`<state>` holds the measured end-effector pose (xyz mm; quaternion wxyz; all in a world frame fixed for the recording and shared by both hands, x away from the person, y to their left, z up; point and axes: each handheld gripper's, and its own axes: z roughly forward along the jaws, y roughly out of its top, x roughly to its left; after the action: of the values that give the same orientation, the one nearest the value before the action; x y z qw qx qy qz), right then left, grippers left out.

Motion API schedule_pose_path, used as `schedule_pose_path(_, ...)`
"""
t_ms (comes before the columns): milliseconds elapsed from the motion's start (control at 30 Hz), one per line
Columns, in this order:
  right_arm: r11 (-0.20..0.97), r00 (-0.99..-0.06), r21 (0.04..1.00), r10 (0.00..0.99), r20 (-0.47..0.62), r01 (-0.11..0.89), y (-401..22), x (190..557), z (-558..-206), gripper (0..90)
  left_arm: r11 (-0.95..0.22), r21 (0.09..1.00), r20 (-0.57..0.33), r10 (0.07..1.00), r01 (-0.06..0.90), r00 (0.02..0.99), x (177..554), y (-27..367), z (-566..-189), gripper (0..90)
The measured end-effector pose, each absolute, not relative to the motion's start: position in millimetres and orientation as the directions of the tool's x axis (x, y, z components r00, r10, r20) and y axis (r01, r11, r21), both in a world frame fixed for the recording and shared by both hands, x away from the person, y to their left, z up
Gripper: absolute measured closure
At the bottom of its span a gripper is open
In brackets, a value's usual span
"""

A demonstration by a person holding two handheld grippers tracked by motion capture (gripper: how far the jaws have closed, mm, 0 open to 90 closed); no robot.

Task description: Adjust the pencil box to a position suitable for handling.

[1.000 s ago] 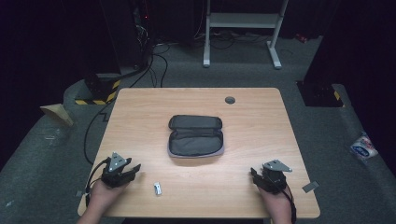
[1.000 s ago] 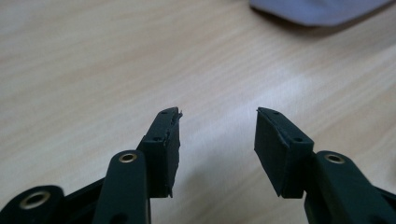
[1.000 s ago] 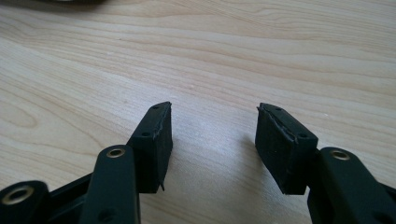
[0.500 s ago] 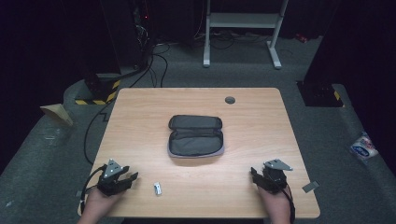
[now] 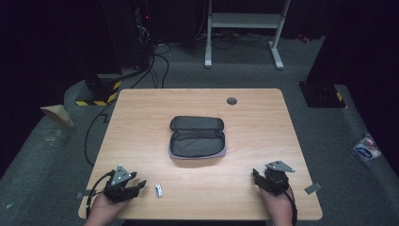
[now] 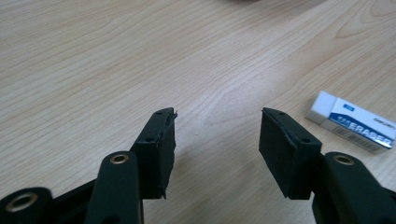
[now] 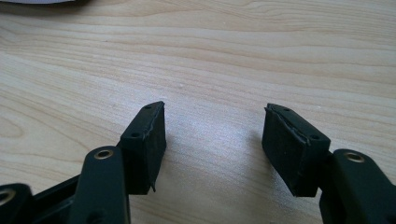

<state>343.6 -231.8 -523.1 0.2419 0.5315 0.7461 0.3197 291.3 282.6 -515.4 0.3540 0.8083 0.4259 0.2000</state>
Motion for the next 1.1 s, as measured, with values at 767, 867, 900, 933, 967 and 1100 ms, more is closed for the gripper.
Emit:
schedule_pose_path(767,0.228,-0.315,0.733,0.949,-0.02,0.64,-231,343,-523,39.8,-0.442,0.746,0.033,0.771,0.498,0.636,283,256,-513,42.5)
schedule_pose_path(867,0.228,-0.315,0.734,0.949,-0.02,0.64,-231,343,-523,39.8,-0.46,0.742,0.054,0.766,0.488,0.64,281,253,-513,43.0)
schedule_pose_path(900,0.229,-0.315,0.734,0.949,-0.021,0.64,-231,343,-523,40.0,-0.458,0.741,0.053,0.768,0.49,0.638,281,252,-514,44.0)
schedule_pose_path(933,0.229,-0.315,0.734,0.949,-0.021,0.64,-231,343,-523,40.0,-0.465,0.738,0.061,0.768,0.49,0.637,282,251,-514,44.0)
schedule_pose_path(967,0.229,-0.315,0.734,0.949,-0.022,0.639,-231,343,-523,40.2,-0.467,0.735,0.066,0.771,0.492,0.634,282,251,-515,44.2)
schedule_pose_path(1100,0.228,-0.314,0.735,0.949,-0.022,0.639,-231,343,-523,40.3,-0.451,0.737,0.049,0.779,0.504,0.625,284,248,-515,44.9)
